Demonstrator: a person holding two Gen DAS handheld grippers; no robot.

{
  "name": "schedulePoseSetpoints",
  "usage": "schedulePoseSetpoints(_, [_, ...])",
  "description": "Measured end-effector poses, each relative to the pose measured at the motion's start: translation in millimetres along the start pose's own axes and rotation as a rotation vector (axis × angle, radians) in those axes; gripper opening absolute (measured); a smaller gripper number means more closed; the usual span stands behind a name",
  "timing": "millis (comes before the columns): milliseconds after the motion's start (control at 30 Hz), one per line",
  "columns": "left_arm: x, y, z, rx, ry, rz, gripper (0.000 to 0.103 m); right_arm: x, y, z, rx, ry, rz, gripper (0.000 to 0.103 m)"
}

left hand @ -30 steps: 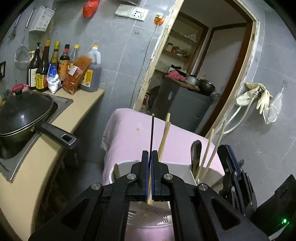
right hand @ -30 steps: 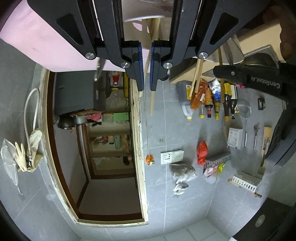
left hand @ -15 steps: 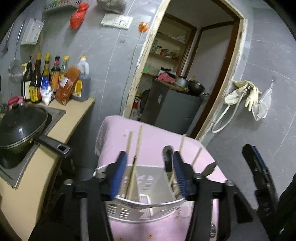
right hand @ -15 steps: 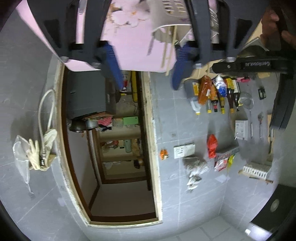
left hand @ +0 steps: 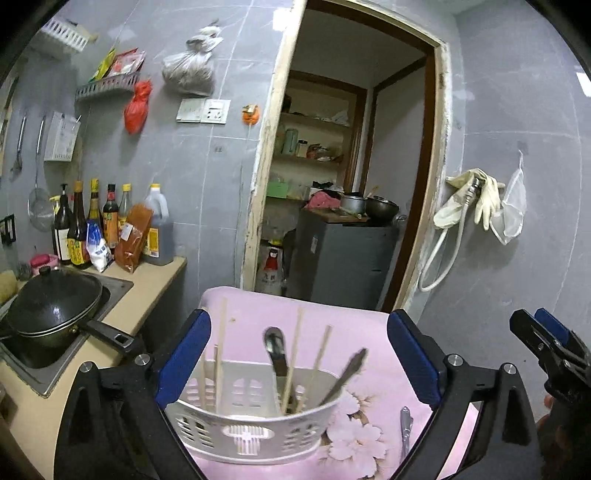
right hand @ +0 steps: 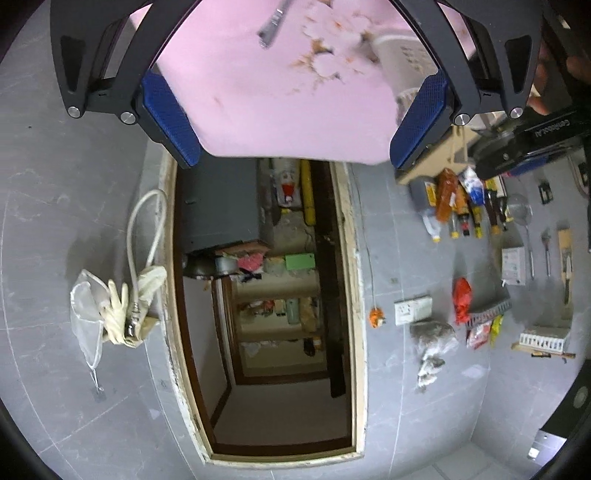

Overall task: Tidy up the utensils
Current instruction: 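Lower both tools toward the two remaining silver spoons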

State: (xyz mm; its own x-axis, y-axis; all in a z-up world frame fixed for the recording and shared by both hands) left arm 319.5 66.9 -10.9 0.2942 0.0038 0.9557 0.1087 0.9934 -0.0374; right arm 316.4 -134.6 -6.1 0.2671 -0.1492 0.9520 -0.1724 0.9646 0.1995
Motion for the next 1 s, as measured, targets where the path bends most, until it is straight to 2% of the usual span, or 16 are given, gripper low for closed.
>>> schedulePoseSetpoints(200, [-29.2,-35.7,-1.8,-0.032,0.074,-0.034,0.093,-21.4,-42.1,-0.3,-0.029,0.102,0.011,0.103])
schedulePoseSetpoints(467, [-88.7,-64.7,-12.1,-0.007,0.208,-0.045,0.093,-83.9,-88.6,-16.7,-0.036,0.311,0.034,0.103])
schedulePoseSetpoints(633, [-128.7,-61.1,-21.8,0.038,0.307,-0.004,0.093,-128.9,-95.6,-28.7,-0.009,0.452,0.062,0.103])
schedulePoseSetpoints(1000, [-183.3,-40.7,-28.4,0.115,0.459,0.078,0.093,-197.9,-80.7,-57.9,0.018,0.689,0.143,0.103])
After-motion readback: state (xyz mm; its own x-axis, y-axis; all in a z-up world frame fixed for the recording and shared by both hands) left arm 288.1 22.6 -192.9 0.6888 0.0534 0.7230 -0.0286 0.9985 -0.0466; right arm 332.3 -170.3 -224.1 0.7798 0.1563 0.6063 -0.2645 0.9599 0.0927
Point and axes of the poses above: each gripper's, at about its wrist camera, not at the fingertips, and z roughly against the way its jaws point, y to its left, x to its top, the point moved 10 cm from there along -z, roughly the way its jaws point, and after that the axes turned 8 degrees about -z, right-handed, at the moved point
